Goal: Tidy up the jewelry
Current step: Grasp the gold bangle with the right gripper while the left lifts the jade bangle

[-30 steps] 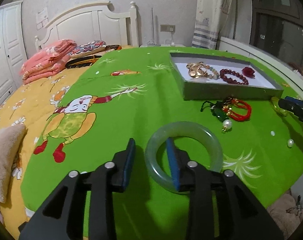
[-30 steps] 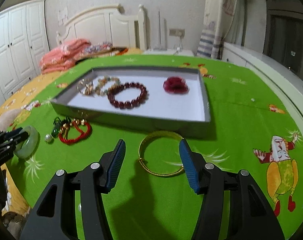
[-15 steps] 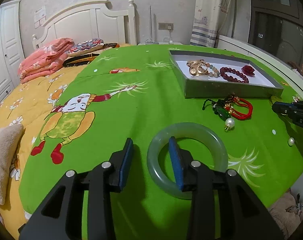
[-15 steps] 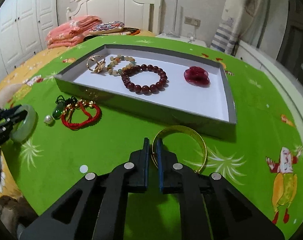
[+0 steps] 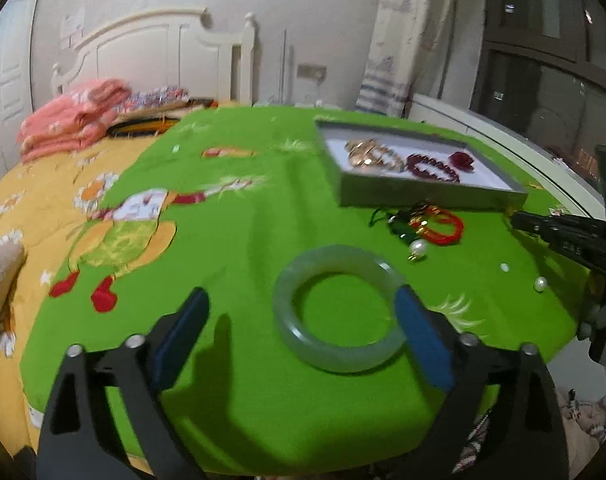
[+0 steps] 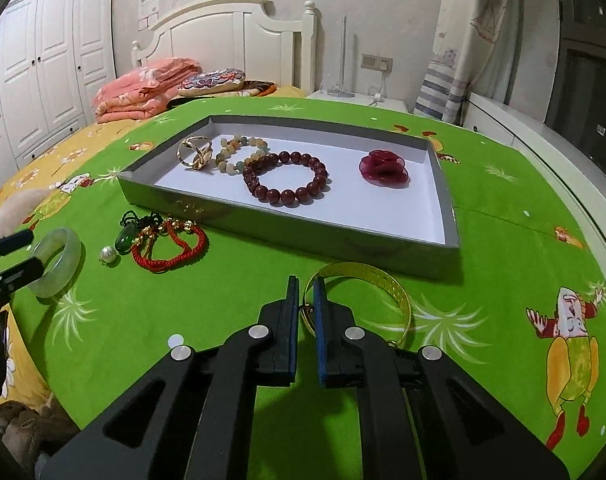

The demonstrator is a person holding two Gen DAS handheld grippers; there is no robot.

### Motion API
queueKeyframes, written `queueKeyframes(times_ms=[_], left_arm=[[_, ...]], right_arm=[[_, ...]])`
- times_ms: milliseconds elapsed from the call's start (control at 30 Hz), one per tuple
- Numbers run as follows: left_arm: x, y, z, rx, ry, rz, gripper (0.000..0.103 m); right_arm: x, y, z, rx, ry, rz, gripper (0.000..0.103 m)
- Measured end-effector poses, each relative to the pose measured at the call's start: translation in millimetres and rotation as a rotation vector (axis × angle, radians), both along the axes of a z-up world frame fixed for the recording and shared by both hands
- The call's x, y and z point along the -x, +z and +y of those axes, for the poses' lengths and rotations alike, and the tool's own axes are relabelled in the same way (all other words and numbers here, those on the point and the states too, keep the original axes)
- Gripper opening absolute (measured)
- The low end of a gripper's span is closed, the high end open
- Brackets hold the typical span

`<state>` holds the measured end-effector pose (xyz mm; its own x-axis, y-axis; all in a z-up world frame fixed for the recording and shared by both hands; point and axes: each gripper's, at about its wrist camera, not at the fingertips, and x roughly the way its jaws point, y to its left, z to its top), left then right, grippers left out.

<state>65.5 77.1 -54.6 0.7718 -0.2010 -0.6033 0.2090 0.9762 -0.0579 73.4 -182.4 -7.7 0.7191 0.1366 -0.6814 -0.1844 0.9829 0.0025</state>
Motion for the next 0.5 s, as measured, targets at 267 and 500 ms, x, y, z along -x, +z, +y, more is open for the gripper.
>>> queueKeyframes(times_ms=[267,500], left_arm=[[-20.8,-13.7,-27.8,-0.126,-0.05,0.056,0.097],[-18.9,-14.5,-23.5,-0.1,-0.031,0.026,0.077]], right_arm=[[6.8,2.8,-0.8,-0.01,-0.009,-0.037,0.008],[16.4,7.3,-2.4,-0.037,0.009,-0.078,0.008]])
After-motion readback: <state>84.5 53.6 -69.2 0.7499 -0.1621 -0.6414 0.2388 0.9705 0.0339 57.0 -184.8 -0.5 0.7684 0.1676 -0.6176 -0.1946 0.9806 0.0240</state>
